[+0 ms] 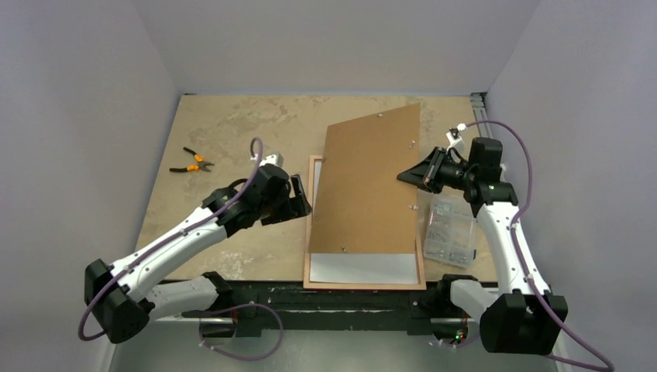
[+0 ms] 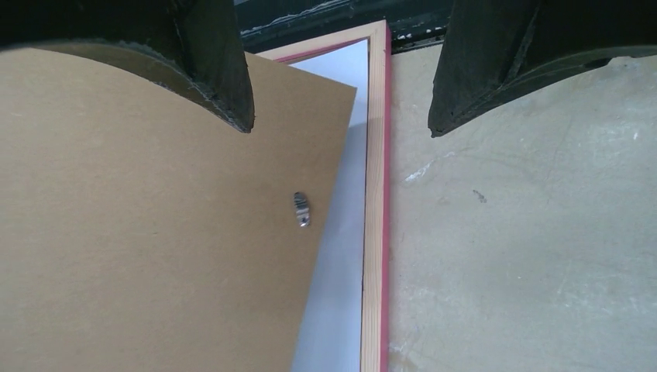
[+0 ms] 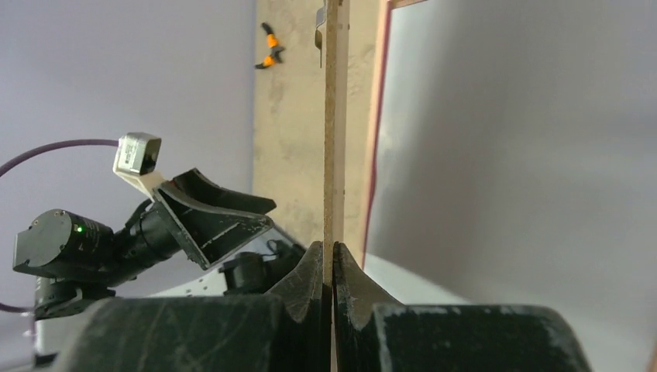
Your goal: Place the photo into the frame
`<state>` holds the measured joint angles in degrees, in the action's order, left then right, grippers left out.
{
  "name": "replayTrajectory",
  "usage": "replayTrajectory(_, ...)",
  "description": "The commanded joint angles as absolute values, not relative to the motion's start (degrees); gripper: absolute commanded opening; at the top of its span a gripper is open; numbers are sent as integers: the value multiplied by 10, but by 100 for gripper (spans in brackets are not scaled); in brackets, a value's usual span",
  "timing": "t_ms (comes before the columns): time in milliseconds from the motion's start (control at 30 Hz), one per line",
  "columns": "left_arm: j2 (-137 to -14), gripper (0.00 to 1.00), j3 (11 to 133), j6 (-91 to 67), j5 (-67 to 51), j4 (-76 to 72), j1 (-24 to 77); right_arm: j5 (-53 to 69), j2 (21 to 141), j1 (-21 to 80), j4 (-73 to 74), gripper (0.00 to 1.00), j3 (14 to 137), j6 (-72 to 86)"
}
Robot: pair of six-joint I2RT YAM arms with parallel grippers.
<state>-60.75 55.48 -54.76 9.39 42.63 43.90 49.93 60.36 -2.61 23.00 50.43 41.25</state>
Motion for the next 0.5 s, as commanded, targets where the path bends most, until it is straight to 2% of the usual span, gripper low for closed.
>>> replayTrajectory(0,-675,79,541,-517,33,371,432,462,578,-41,315,0,577,332)
replayTrajectory(233,-796,75,555,-492,35,332,432,433,569,-44,344,0,604,323)
replayTrajectory(467,-879,56,572,-479,42,314,432,426,562,-44,346,0,599,325)
